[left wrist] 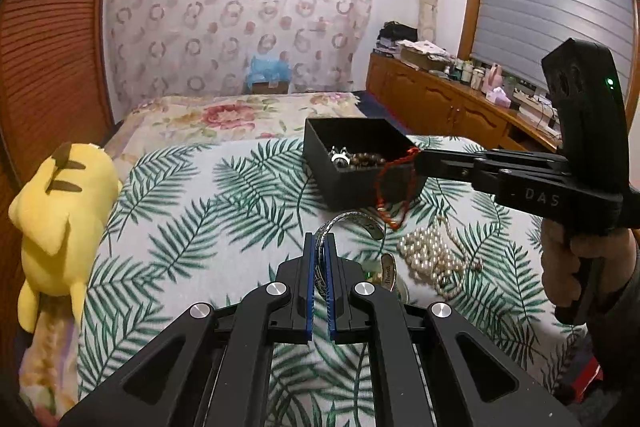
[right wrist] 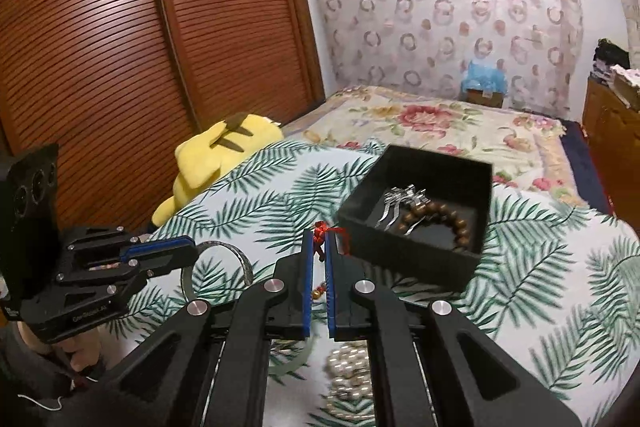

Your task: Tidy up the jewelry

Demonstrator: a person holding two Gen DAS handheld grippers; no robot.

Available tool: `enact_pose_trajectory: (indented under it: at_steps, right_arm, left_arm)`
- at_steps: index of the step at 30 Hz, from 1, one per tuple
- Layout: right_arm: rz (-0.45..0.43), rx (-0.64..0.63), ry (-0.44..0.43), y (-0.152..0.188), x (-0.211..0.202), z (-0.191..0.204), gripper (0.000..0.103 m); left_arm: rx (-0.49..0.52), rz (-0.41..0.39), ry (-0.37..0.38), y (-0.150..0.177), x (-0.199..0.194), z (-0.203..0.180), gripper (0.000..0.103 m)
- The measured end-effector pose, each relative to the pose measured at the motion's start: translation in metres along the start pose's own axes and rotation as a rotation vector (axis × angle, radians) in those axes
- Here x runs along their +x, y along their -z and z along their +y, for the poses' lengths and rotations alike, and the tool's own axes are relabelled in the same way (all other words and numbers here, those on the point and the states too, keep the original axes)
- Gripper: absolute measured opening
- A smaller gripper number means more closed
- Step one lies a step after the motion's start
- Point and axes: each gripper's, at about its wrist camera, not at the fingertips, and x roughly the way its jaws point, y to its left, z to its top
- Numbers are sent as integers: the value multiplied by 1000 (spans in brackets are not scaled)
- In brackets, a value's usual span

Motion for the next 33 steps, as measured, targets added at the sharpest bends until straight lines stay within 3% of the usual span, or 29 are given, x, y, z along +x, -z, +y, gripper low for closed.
enact_pose_trajectory:
  at_steps: [11, 22, 25, 28, 33]
  right_arm:
    - [-32, -54, 114, -40, -1, -51, 6]
    - [78, -110, 240, -64, 69, -98, 6]
    - [99, -104, 241, -65, 83, -104, 8]
    - [90, -81, 244, -66, 84, -107, 32]
    - [60, -40, 209, -62, 68, -113, 32]
  left_arm:
    - [35, -31, 20, -35, 25, -12, 4]
    - [48, -27, 31, -61, 54, -14, 4]
    - [57, -22, 29, -65, 60, -17, 4]
    - [62, -16, 28, -67, 65, -18, 4]
    - [77, -5, 28, -73, 75, -25, 4]
